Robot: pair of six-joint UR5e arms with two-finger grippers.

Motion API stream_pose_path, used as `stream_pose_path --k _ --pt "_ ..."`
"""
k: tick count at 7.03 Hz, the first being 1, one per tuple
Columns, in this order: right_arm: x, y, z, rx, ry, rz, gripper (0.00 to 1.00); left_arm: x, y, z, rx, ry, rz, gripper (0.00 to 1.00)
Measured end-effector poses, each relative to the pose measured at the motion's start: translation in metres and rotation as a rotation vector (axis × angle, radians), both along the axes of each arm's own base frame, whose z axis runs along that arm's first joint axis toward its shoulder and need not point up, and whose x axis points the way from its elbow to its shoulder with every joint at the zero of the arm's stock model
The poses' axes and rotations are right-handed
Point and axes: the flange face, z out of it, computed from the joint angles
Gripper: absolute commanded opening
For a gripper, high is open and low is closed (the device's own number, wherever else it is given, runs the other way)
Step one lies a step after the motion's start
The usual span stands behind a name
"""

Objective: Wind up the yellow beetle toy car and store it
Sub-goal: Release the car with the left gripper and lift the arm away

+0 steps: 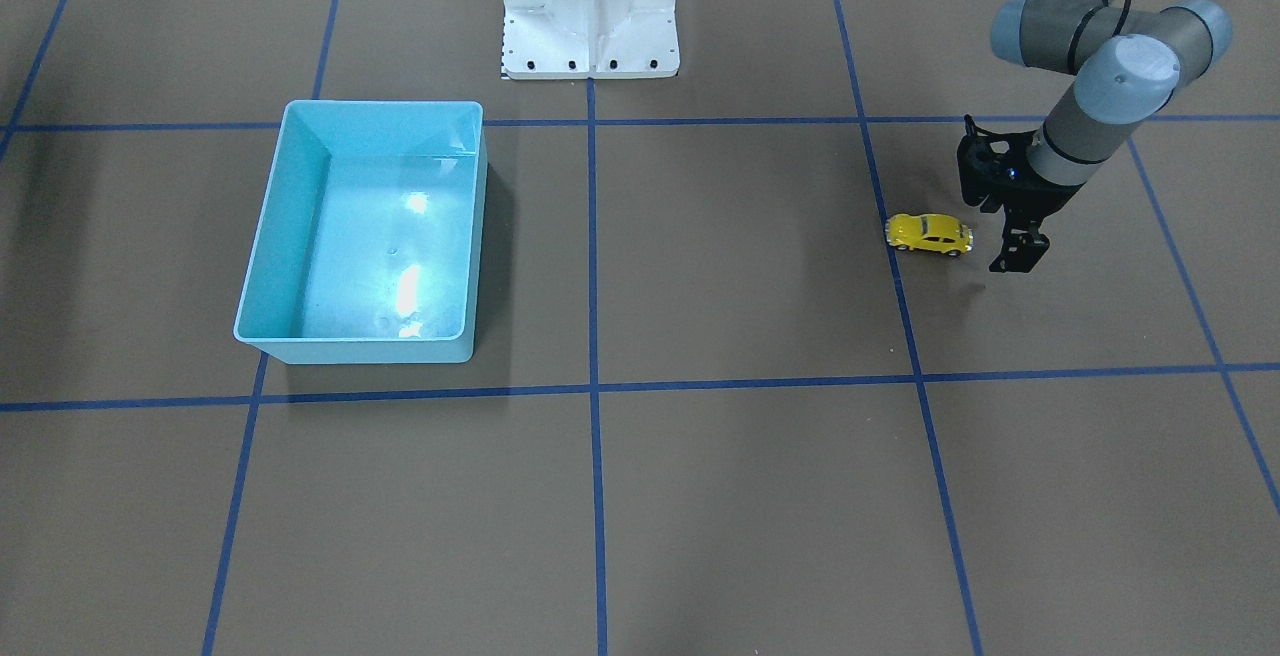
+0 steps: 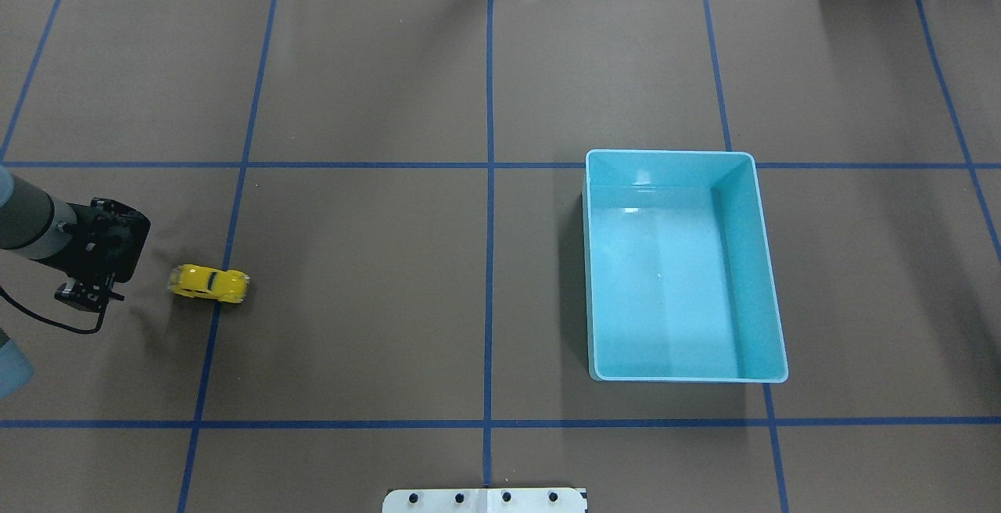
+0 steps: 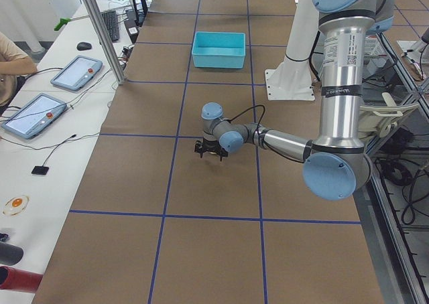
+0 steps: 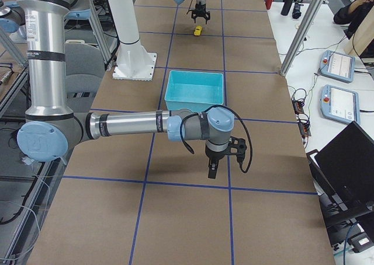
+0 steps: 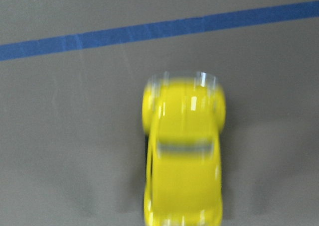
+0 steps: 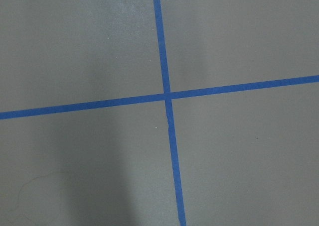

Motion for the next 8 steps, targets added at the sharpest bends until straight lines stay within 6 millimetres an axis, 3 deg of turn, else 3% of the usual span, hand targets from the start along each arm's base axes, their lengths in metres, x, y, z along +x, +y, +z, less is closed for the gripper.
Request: stream_pose_path --k 6,8 --pt "0.0 0.001 -0.002 0.003 -0.003 0.0 1.0 -0.007 -0.004 0.0 -0.008 0.004 -0.009 1.0" --pt "0.0 0.0 -0.002 0.004 -0.001 -0.001 1.0 -0.038 -0.025 -0.007 -0.042 -0.008 -0.079 1.0"
